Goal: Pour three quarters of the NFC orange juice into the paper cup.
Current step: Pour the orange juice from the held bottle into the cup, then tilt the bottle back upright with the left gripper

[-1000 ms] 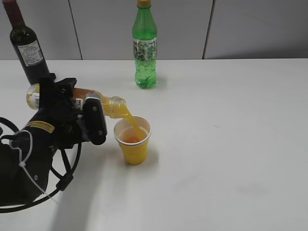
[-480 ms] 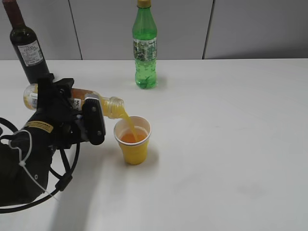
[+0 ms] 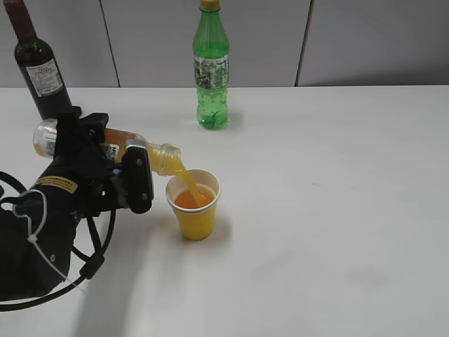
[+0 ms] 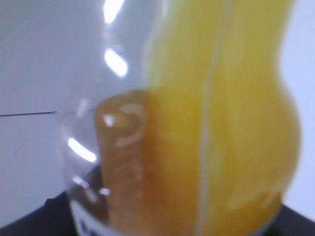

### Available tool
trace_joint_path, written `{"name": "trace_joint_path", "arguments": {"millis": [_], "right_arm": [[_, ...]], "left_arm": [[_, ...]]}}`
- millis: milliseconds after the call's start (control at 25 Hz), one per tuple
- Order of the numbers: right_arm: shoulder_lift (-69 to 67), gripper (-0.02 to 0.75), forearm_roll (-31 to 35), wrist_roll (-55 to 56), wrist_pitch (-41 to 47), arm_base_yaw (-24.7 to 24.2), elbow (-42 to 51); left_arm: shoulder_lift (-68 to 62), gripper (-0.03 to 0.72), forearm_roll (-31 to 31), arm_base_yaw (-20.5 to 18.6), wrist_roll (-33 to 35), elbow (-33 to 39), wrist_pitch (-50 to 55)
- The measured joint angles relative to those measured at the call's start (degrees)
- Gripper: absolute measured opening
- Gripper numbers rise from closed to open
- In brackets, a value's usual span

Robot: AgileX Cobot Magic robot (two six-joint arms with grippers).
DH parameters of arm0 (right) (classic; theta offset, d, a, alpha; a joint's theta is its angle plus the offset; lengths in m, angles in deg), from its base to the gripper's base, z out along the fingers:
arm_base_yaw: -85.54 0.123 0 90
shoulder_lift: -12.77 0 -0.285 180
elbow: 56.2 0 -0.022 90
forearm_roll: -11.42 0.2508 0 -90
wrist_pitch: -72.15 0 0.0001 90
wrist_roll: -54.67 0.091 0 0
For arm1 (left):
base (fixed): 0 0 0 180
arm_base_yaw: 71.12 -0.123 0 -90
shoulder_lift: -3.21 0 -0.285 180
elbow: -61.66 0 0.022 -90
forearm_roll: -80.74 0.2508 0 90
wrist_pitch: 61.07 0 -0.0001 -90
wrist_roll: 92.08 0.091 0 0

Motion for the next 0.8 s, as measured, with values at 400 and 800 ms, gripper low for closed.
{"name": "trace_joint_path", "arguments": {"millis": [400, 800], "right_arm": [[0.0, 0.592, 0.0, 0.0, 0.0, 0.0, 0.0], [0.0, 0.592, 0.0, 0.0, 0.0, 0.0, 0.0]], "left_arm": [[0.0, 0.461, 0.0, 0.0, 0.2, 0.0, -0.2], [0.0, 0.461, 1.9, 0.0, -28.1, 0.0, -0.4]]}}
